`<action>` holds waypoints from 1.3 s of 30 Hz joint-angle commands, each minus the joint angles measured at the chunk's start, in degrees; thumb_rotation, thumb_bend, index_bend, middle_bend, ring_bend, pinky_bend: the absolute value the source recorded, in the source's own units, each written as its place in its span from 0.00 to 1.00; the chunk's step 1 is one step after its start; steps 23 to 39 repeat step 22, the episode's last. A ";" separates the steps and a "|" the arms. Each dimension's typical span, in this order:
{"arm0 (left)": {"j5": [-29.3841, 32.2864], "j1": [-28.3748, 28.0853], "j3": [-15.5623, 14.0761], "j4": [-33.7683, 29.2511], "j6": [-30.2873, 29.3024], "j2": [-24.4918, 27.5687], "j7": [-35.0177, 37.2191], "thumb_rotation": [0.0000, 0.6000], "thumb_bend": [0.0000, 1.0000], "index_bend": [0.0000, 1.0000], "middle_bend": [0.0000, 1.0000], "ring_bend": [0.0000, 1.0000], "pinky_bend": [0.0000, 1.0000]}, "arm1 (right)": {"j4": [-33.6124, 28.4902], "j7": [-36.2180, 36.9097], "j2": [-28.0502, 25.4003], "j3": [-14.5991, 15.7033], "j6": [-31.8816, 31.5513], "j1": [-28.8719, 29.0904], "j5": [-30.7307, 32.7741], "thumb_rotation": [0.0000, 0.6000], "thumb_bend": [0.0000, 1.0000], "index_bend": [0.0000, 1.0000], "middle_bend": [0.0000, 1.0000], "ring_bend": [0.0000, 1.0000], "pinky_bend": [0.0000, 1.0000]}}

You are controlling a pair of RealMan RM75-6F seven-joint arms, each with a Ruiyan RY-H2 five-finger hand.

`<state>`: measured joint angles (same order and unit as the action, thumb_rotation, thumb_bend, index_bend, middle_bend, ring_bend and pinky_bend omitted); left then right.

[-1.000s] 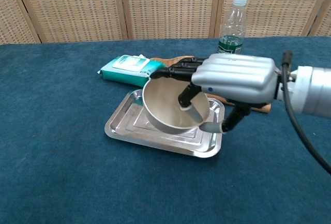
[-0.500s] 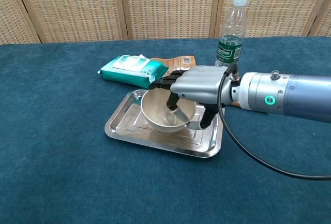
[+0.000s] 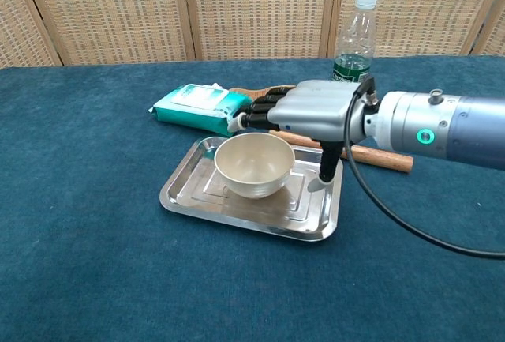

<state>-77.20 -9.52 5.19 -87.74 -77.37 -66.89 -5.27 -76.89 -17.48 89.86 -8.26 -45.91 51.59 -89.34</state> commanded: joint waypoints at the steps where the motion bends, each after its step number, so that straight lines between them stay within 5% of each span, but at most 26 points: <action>1: -0.44 0.08 -0.27 -0.23 -0.21 0.01 -0.05 1.00 0.00 0.00 0.00 0.00 0.00 | -5.28 -1.49 -5.10 -0.34 -4.34 -2.31 0.03 1.00 0.00 0.02 0.00 0.00 0.00; 11: -3.98 1.20 -1.40 -0.98 -3.56 0.06 0.60 1.00 0.00 0.00 0.00 0.00 0.00 | -12.34 6.16 -19.55 4.88 -22.47 -15.25 -4.63 1.00 0.00 0.00 0.00 0.00 0.00; 22: -8.16 3.05 -2.71 -1.92 -8.18 0.19 1.32 1.00 0.00 0.00 0.00 0.00 0.00 | -10.73 14.06 -19.44 10.19 -42.47 -32.93 -2.83 1.00 0.00 0.00 0.00 0.00 0.00; 39: -8.16 3.05 -2.71 -1.92 -8.18 0.19 1.32 1.00 0.00 0.00 0.00 0.00 0.00 | -10.73 14.06 -19.44 10.19 -42.47 -32.93 -2.83 1.00 0.00 0.00 0.00 0.00 0.00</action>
